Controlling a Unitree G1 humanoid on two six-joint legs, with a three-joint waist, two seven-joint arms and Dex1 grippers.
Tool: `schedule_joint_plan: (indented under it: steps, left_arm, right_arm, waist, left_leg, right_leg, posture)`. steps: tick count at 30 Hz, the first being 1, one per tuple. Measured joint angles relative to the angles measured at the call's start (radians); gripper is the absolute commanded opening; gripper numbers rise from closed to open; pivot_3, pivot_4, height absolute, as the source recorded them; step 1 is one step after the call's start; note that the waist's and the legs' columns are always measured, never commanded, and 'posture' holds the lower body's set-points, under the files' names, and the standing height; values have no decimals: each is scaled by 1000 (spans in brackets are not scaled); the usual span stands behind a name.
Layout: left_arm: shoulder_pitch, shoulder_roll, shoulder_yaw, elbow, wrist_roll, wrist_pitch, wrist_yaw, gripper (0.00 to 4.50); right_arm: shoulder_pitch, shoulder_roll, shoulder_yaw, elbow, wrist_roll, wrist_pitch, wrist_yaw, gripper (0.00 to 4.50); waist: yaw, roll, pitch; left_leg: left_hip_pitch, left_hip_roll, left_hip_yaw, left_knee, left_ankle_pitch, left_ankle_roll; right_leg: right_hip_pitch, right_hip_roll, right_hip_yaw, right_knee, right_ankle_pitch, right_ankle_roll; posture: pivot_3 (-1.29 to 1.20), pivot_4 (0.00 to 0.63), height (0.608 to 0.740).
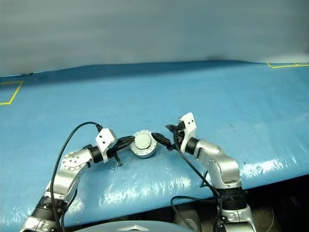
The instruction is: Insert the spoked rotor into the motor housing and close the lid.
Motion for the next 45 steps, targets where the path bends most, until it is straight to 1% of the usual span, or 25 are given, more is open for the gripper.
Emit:
schedule_joint_plan:
  steps: [2,4,8,11,17,20,24,28,29,32,40,42,45]
  left_arm:
    - [1,0,0,0,0,0,0,0]
    - [1,0,0,0,0,0,0,0]
    - [0,1,-1,0,3,-1,0,0]
    - [-1,2,-1,1,5,-3,0,0]
    - [-7,6,-2,8,10,-5,0,0]
    - [-8,6,-3,12,13,-13,-2,0]
    - [-10,7,-3,17,15,-18,-3,0]
    - [-8,16,7,25,17,-21,-1,0]
    - [-9,17,8,23,17,-22,-2,0]
    - [-9,18,9,24,17,-22,-1,0]
    - [-1,17,23,24,2,-23,-3,0]
    - [17,9,48,10,-52,-1,-18,0]
    - [63,11,100,-59,-165,56,-49,0]
  right_arm:
    - [9,19,-59,30,88,113,-21,4464]
    - [20,55,-119,51,158,183,-48,4464]
    - [38,100,-163,81,240,247,-75,4464]
    - [52,120,-162,87,277,276,-75,4464]
    - [41,160,-123,123,281,262,-75,4464]
    - [34,171,-105,135,276,243,-78,3926]
    - [34,175,-102,165,267,214,-90,2556]
    - [36,175,-97,164,275,200,-81,1457]
    - [36,175,-98,163,275,198,-83,1258]
    - [36,175,-91,163,273,191,-85,1219]
    - [36,177,-69,159,266,178,-91,1219]
    - [35,183,-67,157,269,177,-92,1219]
    - [35,197,-78,157,282,185,-107,1209]
  waist:
    - [0,0,0]
    - [0,0,0]
    - [-1,1,0]
    - [-1,1,0]
    - [-4,0,0]
    - [-4,0,0]
    - [-4,1,0]
    - [-5,1,0]
    - [-5,0,0]
    - [-6,0,0]
    - [-12,0,0]
    - [-14,0,0]
    - [-20,0,1]
  left_leg:
    - [0,0,0,0,0,0]
    - [0,0,0,0,0,0]
    - [0,0,0,0,0,1]
    - [0,-1,0,0,0,1]
    - [1,0,-1,0,0,1]
    - [1,0,-1,0,0,1]
    - [1,-1,-1,0,0,0]
    - [1,0,-1,0,0,0]
    - [1,0,-1,0,0,0]
    - [2,0,0,0,0,0]
    - [2,0,0,0,0,0]
    - [2,1,0,0,0,0]
    - [-3,2,-1,0,0,0]
  right_leg:
    - [0,0,0,0,0,0]
    - [0,0,0,0,0,0]
    - [0,0,0,0,0,0]
    - [0,0,0,0,0,1]
    - [1,0,0,0,0,1]
    - [1,0,1,0,0,1]
    - [0,0,1,0,0,1]
    - [1,0,1,1,0,1]
    - [1,0,1,1,0,1]
    - [2,0,1,1,-2,6]
    - [1,0,1,1,-2,5]
    - [0,1,1,1,-2,5]
    - [-4,1,1,2,0,1]
  posture:
    - [0,150,740]
    - [0,150,740]
    - [0,150,740]
    - [0,150,740]
    - [0,150,740]
    - [0,150,740]
    - [0,150,740]
    - [0,150,740]
    - [0,150,740]
    - [0,150,740]
    - [0,150,740]
    - [0,150,740]
    - [0,150,740]
